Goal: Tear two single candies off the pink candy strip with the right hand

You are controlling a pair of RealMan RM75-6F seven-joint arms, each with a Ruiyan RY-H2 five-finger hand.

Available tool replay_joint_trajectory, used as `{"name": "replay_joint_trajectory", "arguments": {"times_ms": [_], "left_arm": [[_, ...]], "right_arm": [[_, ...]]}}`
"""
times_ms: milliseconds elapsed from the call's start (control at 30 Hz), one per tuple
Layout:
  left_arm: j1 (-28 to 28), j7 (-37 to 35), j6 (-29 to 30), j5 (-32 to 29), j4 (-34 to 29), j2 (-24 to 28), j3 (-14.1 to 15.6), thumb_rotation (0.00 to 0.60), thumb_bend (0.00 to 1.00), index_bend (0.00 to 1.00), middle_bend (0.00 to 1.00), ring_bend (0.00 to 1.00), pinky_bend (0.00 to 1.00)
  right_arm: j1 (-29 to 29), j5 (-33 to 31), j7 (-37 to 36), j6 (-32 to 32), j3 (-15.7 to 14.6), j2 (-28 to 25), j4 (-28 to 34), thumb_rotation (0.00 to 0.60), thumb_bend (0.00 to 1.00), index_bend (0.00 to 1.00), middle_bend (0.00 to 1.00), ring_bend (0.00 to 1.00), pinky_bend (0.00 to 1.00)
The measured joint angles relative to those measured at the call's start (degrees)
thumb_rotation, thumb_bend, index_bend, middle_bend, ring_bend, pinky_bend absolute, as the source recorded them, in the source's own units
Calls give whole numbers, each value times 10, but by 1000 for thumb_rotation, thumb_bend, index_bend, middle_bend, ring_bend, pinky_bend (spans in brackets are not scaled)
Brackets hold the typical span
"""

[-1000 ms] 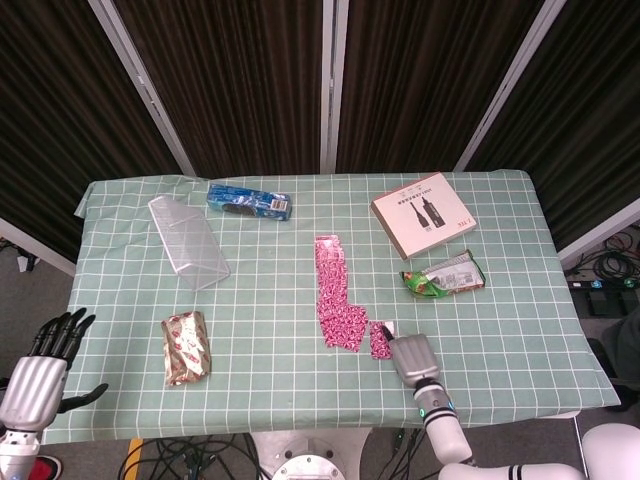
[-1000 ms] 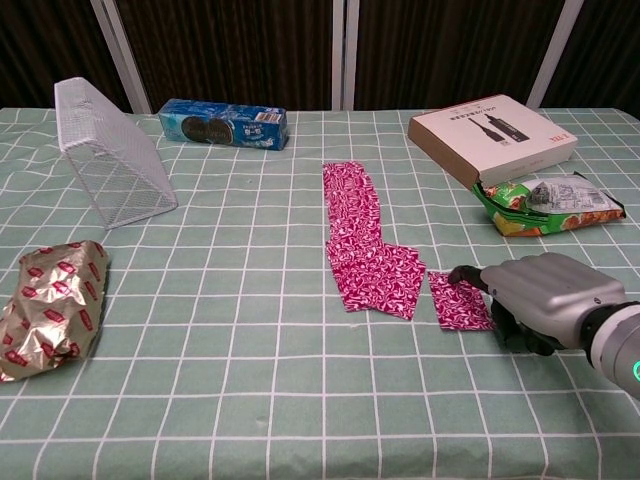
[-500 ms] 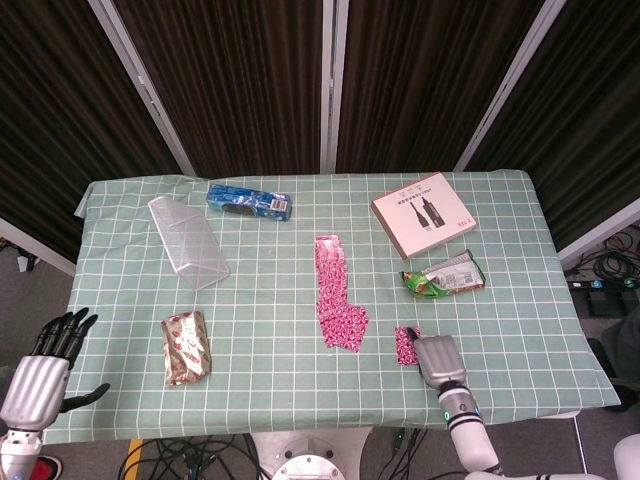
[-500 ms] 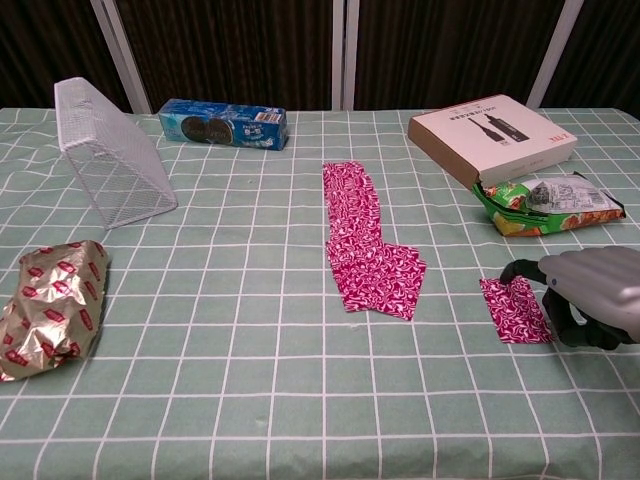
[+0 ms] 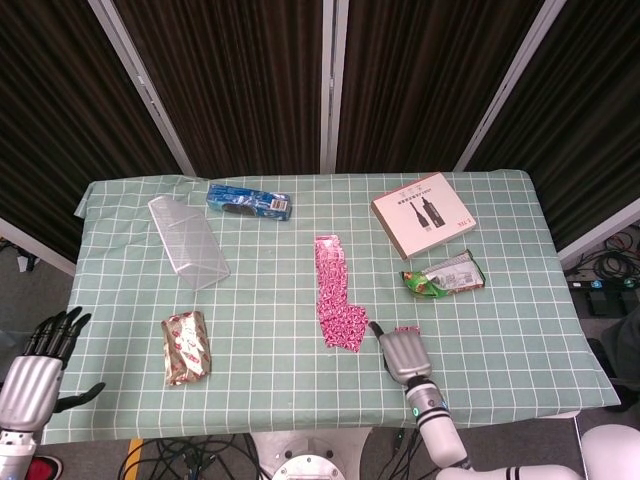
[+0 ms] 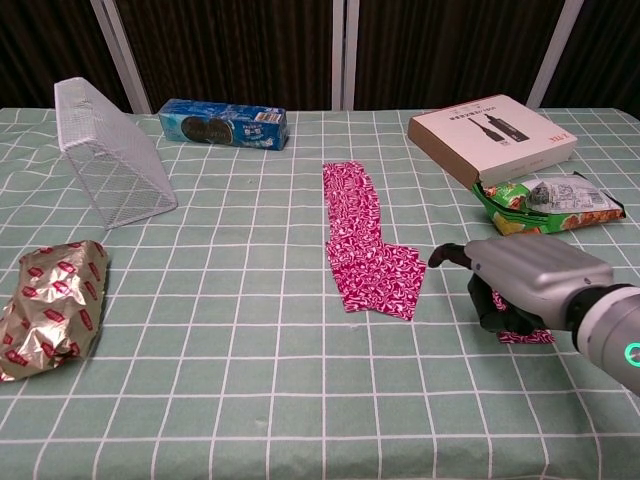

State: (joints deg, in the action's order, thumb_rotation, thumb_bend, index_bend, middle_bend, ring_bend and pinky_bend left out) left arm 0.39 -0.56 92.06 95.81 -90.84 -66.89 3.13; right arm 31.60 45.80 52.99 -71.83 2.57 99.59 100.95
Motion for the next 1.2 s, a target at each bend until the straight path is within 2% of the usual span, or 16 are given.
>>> {"name": "replay_joint_trajectory", "arguments": {"times_ms": [167,267,800,1200], "left_arm": [[1,-11,-4,-9,9,1,-1,582,14,50,8,0,87],[1,-15,-2,-9,12,1,-2,582,14,50,8,0,87],[2,-12,4,0,10,1,-1,580,14,50,8,0,87],[4,-20,7,-4,15,0,-2,581,13,50,8,0,87]], "right_arm": [[24,-41,20,15,22,41,-38,600,1000,148,907,851,761],[31,-45,26,16,25,51,-44,600,1000,148,907,851,761],[30,-13,25,-12,4,53,-23,600,1000,148,907,851,761],[38,-39,46,-4,2,66,-36,600,1000,147,907,851,761]]}}
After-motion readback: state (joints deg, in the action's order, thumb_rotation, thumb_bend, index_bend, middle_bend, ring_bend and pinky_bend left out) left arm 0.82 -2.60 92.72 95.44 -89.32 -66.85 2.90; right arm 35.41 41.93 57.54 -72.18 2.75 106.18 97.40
